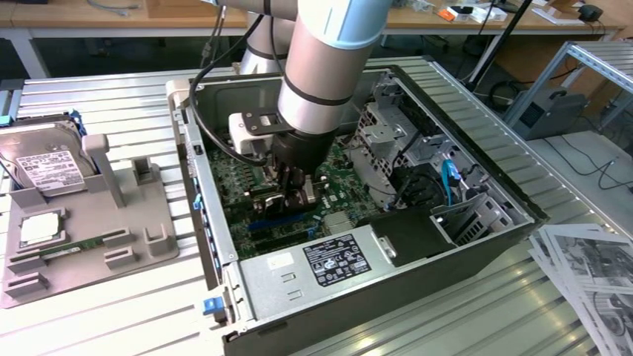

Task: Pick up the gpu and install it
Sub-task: 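Insert the gpu into the slot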

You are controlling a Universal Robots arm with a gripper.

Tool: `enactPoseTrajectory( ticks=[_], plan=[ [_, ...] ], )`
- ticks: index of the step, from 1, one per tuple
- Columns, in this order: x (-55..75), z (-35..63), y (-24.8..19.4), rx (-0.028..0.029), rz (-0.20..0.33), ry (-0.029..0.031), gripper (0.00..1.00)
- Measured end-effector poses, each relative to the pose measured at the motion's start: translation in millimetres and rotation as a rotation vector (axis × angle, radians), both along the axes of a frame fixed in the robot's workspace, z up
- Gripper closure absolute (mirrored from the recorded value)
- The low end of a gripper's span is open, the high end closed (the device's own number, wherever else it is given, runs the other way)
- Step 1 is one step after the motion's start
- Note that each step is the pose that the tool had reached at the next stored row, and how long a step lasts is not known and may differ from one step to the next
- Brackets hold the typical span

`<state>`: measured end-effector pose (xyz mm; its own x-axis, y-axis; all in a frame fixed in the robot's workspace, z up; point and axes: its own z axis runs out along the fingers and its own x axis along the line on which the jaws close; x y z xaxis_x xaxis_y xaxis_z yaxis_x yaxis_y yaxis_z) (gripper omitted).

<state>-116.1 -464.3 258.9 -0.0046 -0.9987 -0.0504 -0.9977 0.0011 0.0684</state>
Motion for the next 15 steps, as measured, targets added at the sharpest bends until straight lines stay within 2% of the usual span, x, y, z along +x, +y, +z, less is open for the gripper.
enactPoseTrajectory(
  ticks=[15],
  plan=[
    [-2.0,-3.3,0.1,0.0002,0.0,0.0001,0.73]
  ],
)
